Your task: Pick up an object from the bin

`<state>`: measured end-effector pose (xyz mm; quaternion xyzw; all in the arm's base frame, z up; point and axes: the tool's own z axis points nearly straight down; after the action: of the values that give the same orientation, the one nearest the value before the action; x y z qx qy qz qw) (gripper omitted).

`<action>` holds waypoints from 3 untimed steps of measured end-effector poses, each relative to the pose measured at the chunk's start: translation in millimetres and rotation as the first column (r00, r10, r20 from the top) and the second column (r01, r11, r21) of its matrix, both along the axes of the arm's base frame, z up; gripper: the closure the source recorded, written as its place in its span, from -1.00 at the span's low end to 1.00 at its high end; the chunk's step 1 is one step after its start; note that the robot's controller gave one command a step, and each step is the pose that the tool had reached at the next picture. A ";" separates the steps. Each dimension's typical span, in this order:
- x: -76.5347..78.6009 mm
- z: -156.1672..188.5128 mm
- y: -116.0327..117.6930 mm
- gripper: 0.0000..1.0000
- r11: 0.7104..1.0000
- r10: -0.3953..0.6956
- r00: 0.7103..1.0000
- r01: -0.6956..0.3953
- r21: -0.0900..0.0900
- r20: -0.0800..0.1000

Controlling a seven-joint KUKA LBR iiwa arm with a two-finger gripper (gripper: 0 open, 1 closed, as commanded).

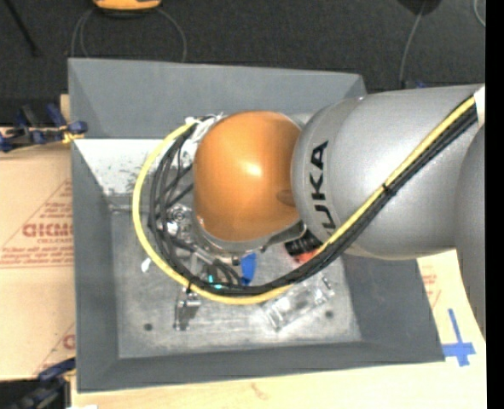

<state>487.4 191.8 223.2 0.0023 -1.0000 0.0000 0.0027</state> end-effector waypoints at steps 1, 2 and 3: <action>104.1 -141.8 -25.9 -1.00 0.986 -0.168 0.986 0.168 0.004 0.011; 128.2 -148.6 -119.5 -1.00 1.000 0.029 1.000 -0.029 0.004 0.012; 130.3 -146.2 -119.0 -1.00 1.000 0.026 1.000 -0.026 0.003 0.013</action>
Offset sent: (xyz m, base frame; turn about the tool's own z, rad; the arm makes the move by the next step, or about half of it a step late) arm 0.1081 -0.0277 -0.1532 0.1737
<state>617.7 72.8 76.9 0.0152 -0.9999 -0.0018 -0.0037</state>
